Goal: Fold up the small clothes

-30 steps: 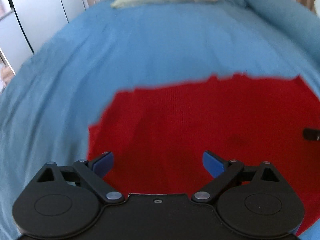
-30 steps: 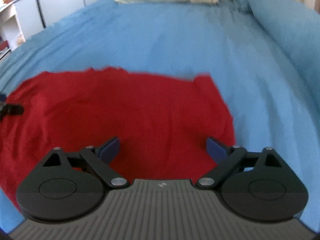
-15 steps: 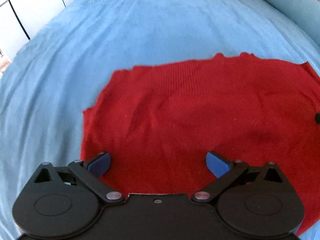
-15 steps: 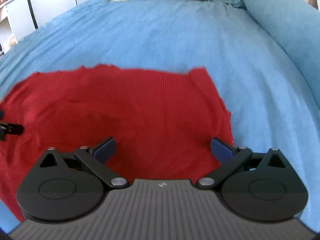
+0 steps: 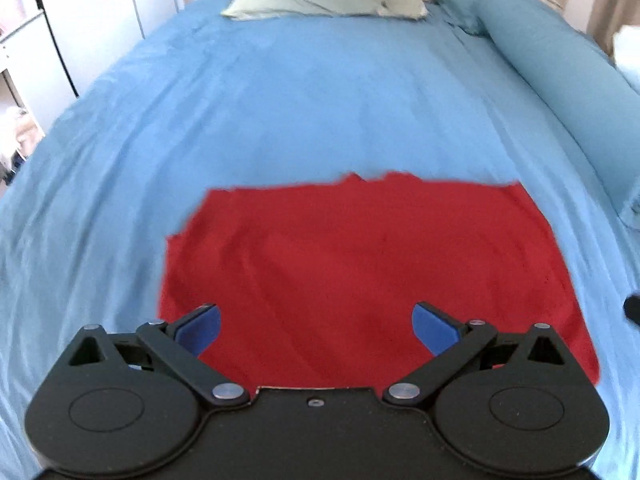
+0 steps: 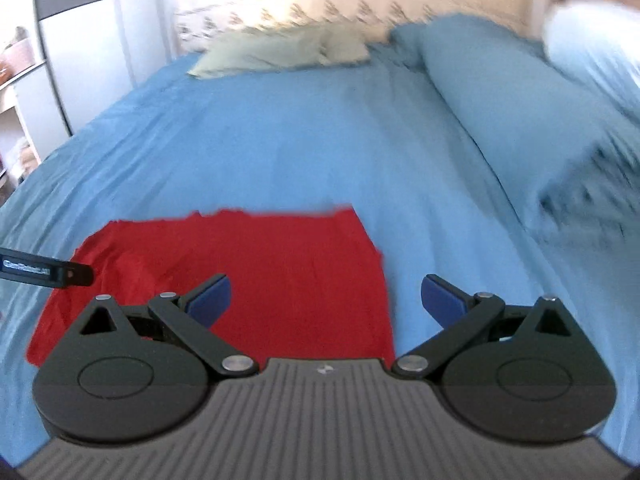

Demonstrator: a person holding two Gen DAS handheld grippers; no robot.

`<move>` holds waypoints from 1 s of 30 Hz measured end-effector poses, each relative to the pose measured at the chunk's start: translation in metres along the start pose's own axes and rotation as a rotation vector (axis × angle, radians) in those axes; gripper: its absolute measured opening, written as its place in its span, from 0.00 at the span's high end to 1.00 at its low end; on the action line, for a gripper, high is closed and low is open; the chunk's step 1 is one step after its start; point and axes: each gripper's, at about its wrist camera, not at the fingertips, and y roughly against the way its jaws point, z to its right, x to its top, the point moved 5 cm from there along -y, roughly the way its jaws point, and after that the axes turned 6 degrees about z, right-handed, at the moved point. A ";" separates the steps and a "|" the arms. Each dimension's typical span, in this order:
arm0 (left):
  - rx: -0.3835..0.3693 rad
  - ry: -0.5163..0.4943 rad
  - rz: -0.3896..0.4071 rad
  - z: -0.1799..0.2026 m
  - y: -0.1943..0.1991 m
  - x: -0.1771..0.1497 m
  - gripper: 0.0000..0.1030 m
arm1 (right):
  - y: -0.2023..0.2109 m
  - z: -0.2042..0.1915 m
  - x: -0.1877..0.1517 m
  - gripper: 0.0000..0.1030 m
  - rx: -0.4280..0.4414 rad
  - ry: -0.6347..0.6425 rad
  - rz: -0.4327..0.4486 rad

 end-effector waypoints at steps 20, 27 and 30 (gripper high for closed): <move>-0.102 -0.081 -0.103 0.072 -0.047 -0.055 0.00 | -0.040 0.057 -0.140 0.11 -0.049 -0.519 -0.186; -0.074 -0.040 -0.106 0.065 -0.055 -0.054 0.00 | -0.055 0.071 -0.126 0.24 -0.015 -0.553 -0.187; -0.038 -0.023 -0.103 0.057 -0.060 -0.053 0.00 | -0.062 0.071 -0.128 0.24 -0.003 -0.555 -0.183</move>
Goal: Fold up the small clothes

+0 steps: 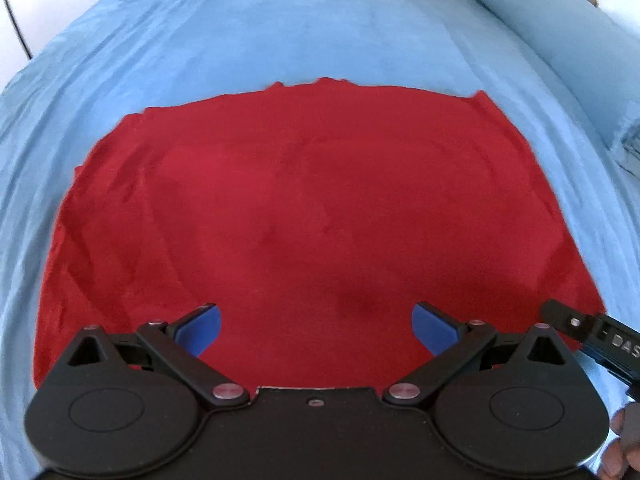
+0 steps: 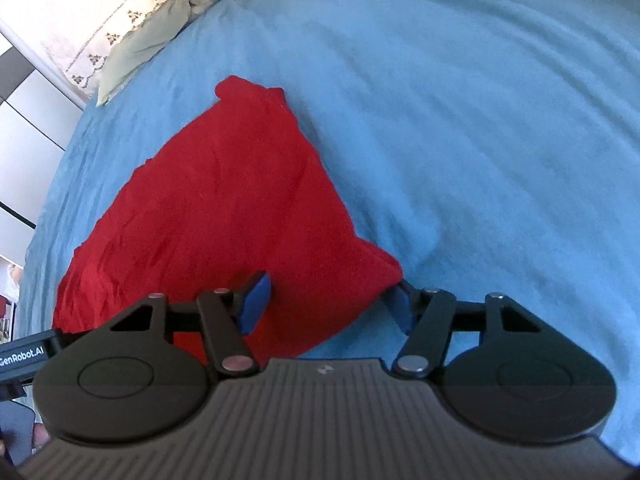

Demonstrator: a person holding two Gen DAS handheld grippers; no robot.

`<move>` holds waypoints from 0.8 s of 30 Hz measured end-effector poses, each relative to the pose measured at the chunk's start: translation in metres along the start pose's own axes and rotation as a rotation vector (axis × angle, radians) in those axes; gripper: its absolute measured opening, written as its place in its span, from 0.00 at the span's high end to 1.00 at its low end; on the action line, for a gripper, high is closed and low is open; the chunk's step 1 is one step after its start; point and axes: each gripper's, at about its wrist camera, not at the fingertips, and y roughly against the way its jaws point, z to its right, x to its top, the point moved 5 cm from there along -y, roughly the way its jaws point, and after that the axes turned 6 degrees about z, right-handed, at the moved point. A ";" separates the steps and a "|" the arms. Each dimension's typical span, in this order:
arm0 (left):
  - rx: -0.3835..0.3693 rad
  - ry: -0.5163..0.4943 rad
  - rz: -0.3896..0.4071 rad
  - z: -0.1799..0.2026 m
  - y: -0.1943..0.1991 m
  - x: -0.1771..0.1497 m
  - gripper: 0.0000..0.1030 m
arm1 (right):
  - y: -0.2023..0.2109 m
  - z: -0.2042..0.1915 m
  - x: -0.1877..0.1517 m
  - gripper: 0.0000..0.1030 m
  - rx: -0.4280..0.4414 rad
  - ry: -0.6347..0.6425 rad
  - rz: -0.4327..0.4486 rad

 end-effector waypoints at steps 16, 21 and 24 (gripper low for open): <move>0.082 0.055 0.013 -0.043 -0.048 0.023 0.00 | 0.001 -0.010 0.004 0.74 -0.006 -0.015 0.008; 0.071 0.037 -0.002 -0.043 -0.060 0.021 0.00 | 0.018 -0.037 0.021 0.76 0.020 0.006 0.056; 0.031 0.035 -0.041 -0.049 -0.059 0.027 0.00 | 0.026 -0.083 0.038 0.76 0.071 0.089 0.066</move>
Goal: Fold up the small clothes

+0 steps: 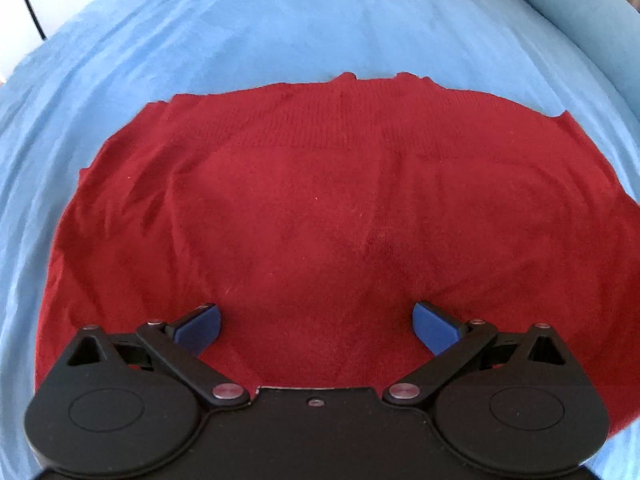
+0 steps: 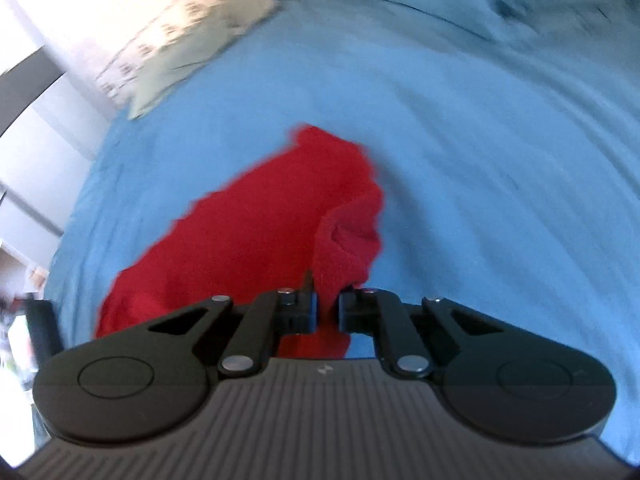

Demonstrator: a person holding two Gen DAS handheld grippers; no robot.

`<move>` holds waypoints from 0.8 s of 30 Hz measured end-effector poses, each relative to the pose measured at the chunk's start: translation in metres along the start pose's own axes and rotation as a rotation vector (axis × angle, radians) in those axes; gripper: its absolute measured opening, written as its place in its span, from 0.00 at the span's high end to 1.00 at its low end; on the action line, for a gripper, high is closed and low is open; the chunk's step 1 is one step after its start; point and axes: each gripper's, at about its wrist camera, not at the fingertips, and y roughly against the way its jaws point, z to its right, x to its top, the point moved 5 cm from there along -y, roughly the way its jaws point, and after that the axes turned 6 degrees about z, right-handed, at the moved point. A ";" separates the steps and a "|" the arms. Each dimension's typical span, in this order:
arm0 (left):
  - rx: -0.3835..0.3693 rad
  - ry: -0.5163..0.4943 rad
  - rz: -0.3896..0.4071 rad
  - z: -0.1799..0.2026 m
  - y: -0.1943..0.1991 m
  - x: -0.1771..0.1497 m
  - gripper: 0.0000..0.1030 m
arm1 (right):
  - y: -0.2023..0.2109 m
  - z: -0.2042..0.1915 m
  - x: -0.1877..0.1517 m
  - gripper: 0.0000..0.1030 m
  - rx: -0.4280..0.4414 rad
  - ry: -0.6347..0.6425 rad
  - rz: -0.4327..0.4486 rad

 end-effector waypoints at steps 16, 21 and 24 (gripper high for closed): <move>0.188 0.094 -0.079 -0.229 0.090 -0.096 0.01 | -0.069 -0.269 -0.160 0.78 0.543 0.823 -0.325; 0.179 0.171 -0.065 -0.253 0.095 -0.114 0.01 | -0.061 -0.277 -0.171 0.78 0.543 0.838 -0.286; 0.159 0.233 -0.042 -0.262 0.097 -0.110 0.01 | -0.034 -0.283 -0.150 0.78 0.595 0.808 -0.192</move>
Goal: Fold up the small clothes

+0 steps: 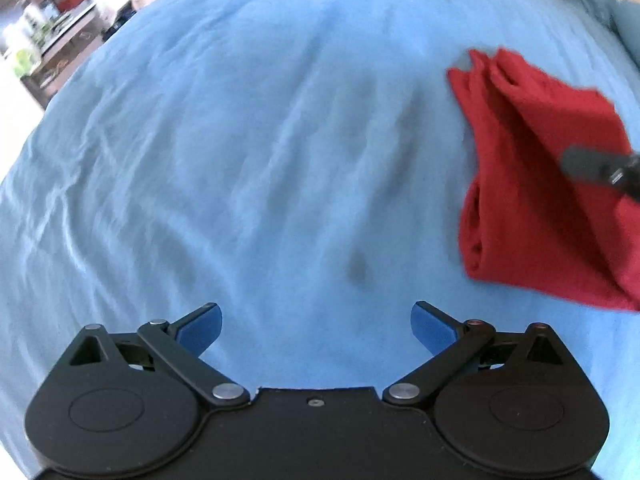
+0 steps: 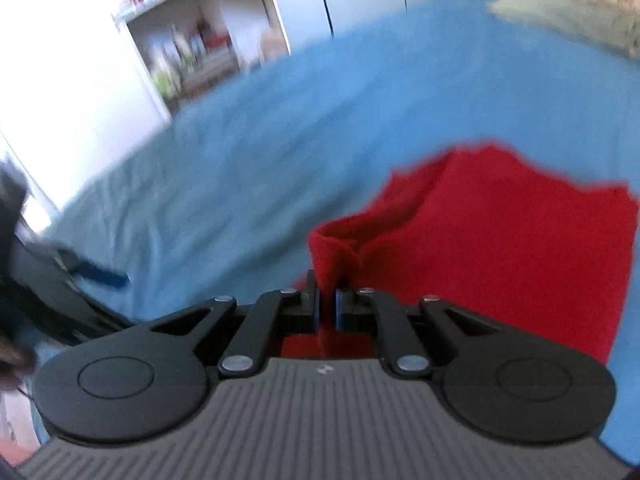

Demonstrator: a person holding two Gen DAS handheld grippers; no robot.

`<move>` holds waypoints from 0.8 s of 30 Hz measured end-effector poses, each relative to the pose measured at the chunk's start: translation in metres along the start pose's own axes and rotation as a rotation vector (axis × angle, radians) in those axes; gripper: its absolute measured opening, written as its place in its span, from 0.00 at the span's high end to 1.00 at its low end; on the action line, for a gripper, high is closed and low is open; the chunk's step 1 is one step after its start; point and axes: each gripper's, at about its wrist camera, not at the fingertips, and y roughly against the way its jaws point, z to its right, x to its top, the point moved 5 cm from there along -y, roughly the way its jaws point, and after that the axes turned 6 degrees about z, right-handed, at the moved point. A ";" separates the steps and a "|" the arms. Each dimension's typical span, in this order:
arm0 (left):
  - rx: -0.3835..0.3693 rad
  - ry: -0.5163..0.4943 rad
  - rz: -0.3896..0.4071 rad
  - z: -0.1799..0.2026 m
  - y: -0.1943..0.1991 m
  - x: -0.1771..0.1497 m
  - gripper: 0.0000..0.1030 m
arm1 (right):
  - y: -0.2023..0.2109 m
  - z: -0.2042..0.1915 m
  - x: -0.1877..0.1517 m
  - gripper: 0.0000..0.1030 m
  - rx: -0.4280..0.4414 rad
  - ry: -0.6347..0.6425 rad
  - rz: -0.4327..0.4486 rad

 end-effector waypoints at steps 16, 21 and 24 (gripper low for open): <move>-0.073 0.030 0.035 -0.001 0.010 0.015 0.01 | 0.008 -0.016 -0.029 0.21 -0.056 0.180 -0.069; -0.210 0.032 0.043 0.033 0.014 0.028 0.01 | 0.068 0.008 -0.055 0.21 -0.306 0.158 -0.083; -0.253 0.020 0.027 0.054 0.006 0.030 0.08 | 0.080 0.028 -0.083 0.21 -0.411 0.139 -0.142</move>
